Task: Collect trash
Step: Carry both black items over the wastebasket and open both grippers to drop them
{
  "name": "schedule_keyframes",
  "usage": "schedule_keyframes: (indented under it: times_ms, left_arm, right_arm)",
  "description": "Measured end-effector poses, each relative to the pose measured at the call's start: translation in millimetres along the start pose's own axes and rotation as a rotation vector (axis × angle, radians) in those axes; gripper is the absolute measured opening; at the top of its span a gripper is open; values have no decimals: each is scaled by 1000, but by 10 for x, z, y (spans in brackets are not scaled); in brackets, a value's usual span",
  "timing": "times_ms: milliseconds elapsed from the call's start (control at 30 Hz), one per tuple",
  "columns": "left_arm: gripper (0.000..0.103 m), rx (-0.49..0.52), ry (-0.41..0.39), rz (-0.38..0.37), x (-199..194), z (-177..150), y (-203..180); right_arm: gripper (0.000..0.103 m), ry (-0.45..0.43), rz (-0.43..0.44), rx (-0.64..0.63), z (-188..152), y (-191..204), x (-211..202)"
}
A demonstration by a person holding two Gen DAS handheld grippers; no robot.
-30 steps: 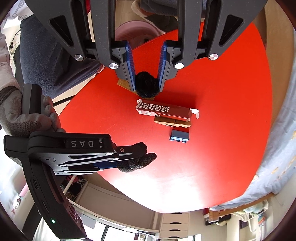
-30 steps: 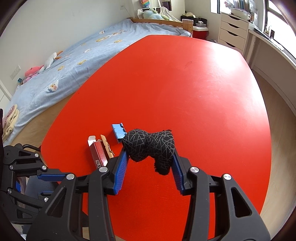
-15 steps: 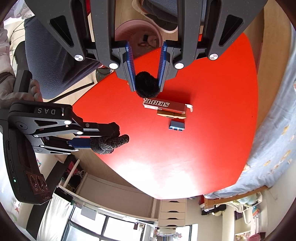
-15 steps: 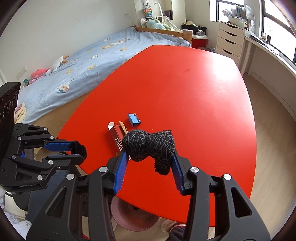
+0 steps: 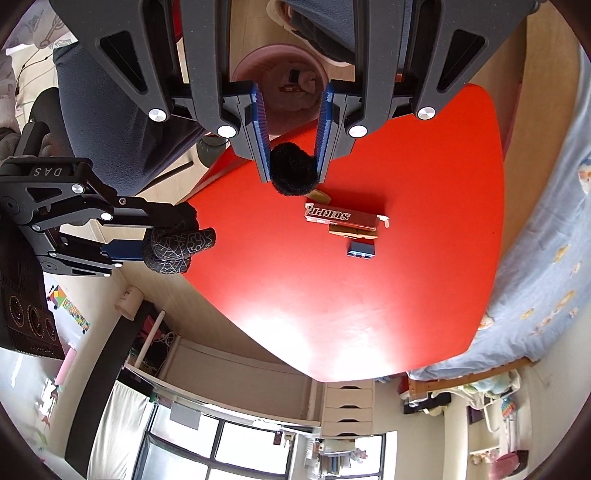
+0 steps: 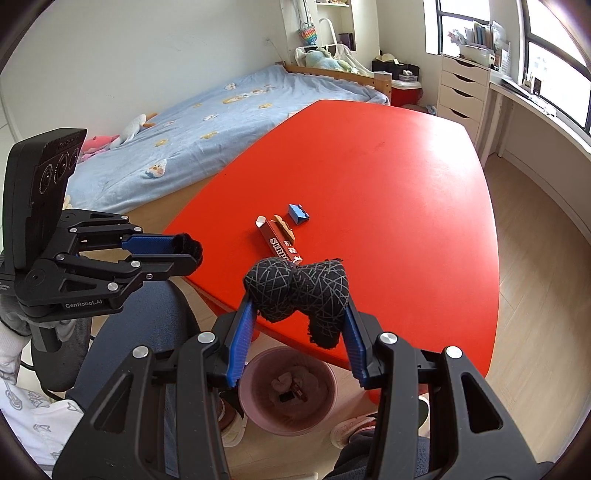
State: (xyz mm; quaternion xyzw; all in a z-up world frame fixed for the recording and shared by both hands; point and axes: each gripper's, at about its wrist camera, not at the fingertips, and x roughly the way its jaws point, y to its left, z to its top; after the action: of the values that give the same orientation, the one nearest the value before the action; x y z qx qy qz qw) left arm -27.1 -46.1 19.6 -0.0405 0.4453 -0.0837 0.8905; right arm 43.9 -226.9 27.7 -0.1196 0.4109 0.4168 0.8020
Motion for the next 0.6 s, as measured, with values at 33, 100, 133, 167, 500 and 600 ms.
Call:
schedule_keyframes:
  times_ms: [33, 100, 133, 167, 500, 600]
  left_arm:
    - [23, -1, 1, -2, 3, -17, -12]
    - [23, -2, 7, -7, 5, -58, -30]
    - [23, -3, 11, -10, 7, -80, -37]
    - [23, -4, 15, -12, 11, -101, -46]
    - [23, -6, 61, -47, 117, -327, -143]
    - [23, -9, 69, -52, 138, -366, -153]
  right_arm:
    - [44, 3, -2, -2, -39, 19, -18]
    - [44, 13, 4, -4, -128, 55, -54]
    - [44, 20, 6, -6, -184, 69, -76]
    - [44, 29, 8, -8, -232, 84, -93]
    - [45, 91, 34, 10, -556, 165, -51]
    - [45, 103, 40, 16, -597, 178, -7]
